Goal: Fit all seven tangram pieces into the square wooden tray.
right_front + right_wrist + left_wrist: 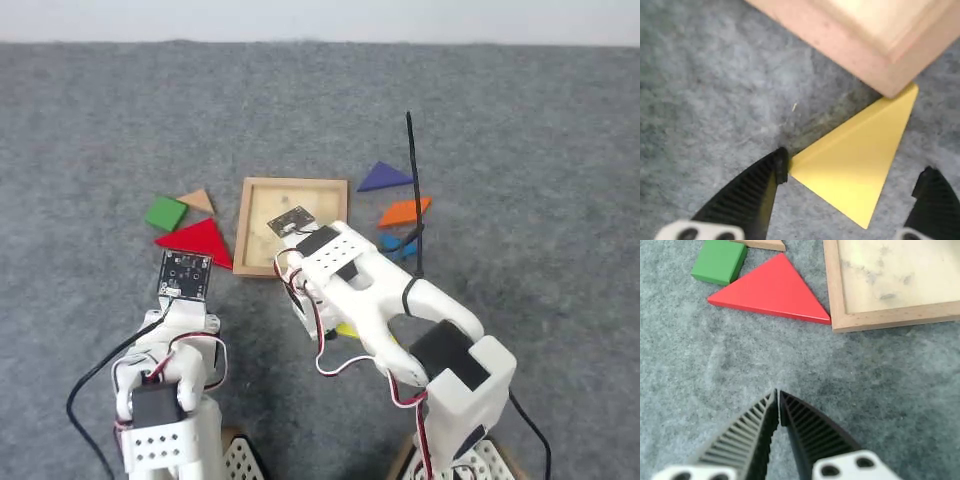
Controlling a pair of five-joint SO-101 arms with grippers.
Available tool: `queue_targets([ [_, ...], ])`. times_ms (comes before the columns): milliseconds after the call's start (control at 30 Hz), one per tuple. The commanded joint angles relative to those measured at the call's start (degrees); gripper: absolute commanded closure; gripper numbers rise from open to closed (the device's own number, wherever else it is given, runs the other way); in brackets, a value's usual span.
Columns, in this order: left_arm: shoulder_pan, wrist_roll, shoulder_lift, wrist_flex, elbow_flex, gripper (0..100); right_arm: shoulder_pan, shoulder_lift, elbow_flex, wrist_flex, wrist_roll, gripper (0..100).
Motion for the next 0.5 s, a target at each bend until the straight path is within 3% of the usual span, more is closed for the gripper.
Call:
queue_targets([
  [0,-0.53,-0.44,-0.97,0.26,-0.92,99,0.84,1.63,2.29,0.48,3.96,61.9],
  [267,-0.53,-0.44,-0.97,0.26,-0.92,99,2.07,9.98,-5.45,6.81,11.34,61.9],
  [467,-0.53,-0.44,-0.97,0.26,-0.92,99,2.07,12.97,-9.32,12.53,10.37,61.9],
])
